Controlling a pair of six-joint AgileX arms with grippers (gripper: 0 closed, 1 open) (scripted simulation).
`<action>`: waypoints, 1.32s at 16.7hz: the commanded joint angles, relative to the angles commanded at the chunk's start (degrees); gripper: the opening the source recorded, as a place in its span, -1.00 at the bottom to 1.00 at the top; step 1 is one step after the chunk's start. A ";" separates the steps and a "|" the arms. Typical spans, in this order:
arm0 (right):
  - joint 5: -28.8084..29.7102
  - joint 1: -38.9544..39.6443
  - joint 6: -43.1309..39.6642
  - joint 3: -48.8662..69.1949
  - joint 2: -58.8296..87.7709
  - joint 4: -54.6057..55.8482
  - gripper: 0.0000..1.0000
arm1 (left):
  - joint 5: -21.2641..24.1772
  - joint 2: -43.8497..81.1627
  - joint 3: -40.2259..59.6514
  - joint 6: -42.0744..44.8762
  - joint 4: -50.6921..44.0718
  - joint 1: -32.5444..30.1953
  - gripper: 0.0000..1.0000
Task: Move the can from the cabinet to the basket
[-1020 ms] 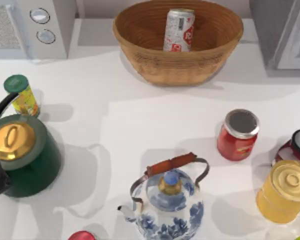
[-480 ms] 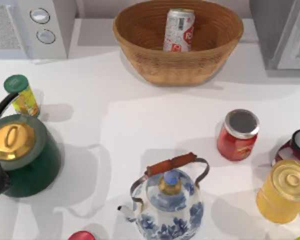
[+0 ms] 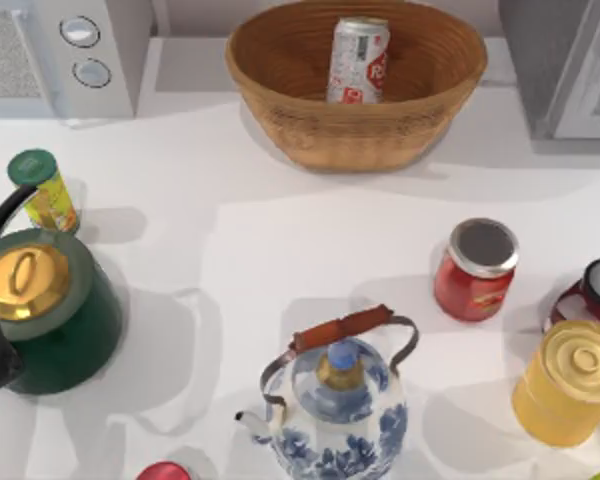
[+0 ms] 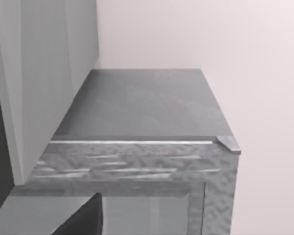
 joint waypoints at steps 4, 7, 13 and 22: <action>3.67 3.63 0.01 0.51 0.31 -0.30 1.00 | 0.00 0.00 0.00 0.00 0.00 0.00 1.00; 12.25 11.75 -0.03 1.12 0.77 -0.98 1.00 | 0.00 0.00 0.00 0.00 0.00 0.00 1.00; 39.87 39.34 -0.33 1.73 1.03 -2.58 1.00 | 0.00 0.00 0.00 0.00 0.00 0.00 1.00; 80.23 80.34 -0.63 0.02 -2.47 -2.99 1.00 | 0.00 0.00 0.00 0.00 0.00 0.00 1.00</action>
